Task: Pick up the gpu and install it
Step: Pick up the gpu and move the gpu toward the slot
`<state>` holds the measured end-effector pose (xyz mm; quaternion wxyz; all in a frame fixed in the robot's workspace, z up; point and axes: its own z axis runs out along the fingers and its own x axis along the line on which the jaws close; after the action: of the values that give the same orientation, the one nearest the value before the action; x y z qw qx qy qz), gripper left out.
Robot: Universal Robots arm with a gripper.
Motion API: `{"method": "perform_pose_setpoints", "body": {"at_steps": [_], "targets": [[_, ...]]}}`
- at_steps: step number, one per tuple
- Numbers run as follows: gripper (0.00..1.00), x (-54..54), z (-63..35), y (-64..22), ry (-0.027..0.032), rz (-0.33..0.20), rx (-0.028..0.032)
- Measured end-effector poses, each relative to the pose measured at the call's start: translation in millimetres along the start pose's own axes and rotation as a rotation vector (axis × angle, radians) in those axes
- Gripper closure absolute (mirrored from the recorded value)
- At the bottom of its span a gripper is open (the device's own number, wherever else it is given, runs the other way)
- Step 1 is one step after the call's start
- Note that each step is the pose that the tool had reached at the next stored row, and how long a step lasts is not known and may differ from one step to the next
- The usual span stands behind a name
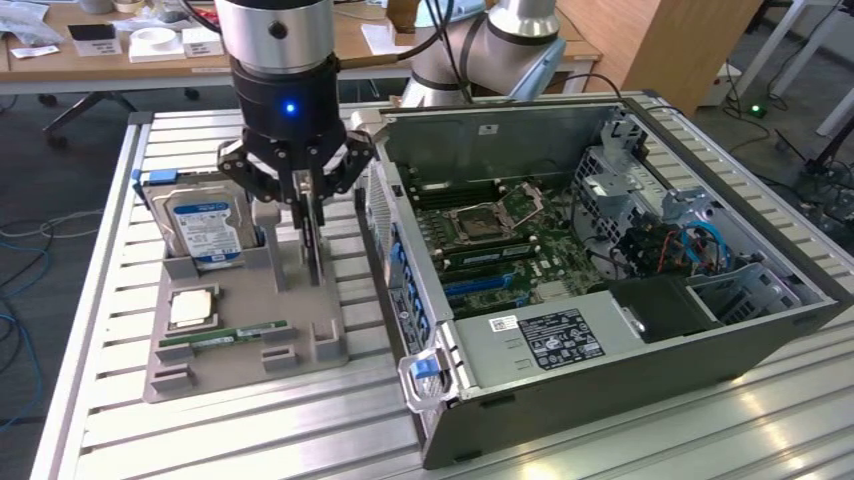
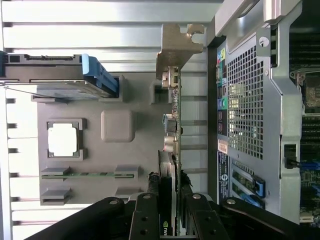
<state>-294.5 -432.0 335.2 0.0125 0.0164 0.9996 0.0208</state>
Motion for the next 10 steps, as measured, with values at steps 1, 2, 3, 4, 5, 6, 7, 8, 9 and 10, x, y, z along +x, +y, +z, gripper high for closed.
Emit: {"method": "perform_pose_setpoints", "body": {"at_steps": [1,2,3,4,5,6,7,8,9,10], "targets": [[0.74,0.0,-1.2,0.1,0.0,0.0,0.0],[0.74,0.0,-2.4,0.1,0.0,0.0,-0.0001],[0.74,-0.1,-3.6,0.2,0.0,0.0,0.0],[0.74,-0.1,-4.8,0.2,0.0,0.0,0.0],[0.74,-0.1,-5.9,0.2,0.0,0.0,0.0],[0.74,-0.1,-6.5,0.3,0.0,0.0,-0.0001],[0.74,-0.1,-6.7,0.3,-0.0002,0.0,-0.0002],[0.74,-0.1,-6.7,0.3,-0.0002,0.0,-0.0002],[0.74,-0.2,-6.7,0.3,-0.0002,0.0,-0.0003],[0.74,-0.2,-6.8,0.3,-0.0001,0.0,-0.0001]]}}
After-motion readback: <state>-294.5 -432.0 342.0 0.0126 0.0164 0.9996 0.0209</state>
